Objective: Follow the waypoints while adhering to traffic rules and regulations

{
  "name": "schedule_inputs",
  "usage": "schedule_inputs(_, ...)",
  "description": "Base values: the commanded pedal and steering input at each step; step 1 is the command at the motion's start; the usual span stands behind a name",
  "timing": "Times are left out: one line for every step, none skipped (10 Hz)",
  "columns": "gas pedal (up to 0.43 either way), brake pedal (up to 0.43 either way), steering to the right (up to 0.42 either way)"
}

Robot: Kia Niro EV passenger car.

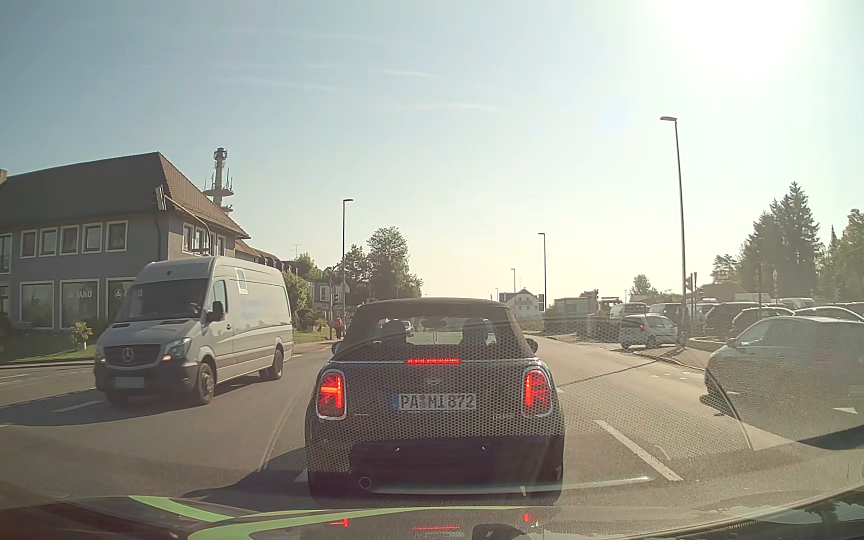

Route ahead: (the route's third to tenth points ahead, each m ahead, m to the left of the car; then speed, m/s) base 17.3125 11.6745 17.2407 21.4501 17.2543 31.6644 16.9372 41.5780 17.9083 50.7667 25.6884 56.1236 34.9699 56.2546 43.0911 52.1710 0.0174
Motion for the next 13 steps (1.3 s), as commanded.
schedule_inputs(0.000, 0.250, 0.000)
schedule_inputs(0.000, 0.250, 0.000)
schedule_inputs(0.000, 0.256, 0.000)
schedule_inputs(0.000, 0.256, 0.000)
schedule_inputs(0.000, 0.256, 0.000)
schedule_inputs(0.000, 0.256, 0.000)
schedule_inputs(0.000, 0.256, 0.000)
schedule_inputs(0.000, 0.256, 0.000)
schedule_inputs(0.000, 0.256, 0.000)
schedule_inputs(0.000, 0.256, 0.000)
schedule_inputs(0.000, 0.256, 0.000)
schedule_inputs(0.000, 0.256, 0.000)
schedule_inputs(0.000, 0.256, 0.000)
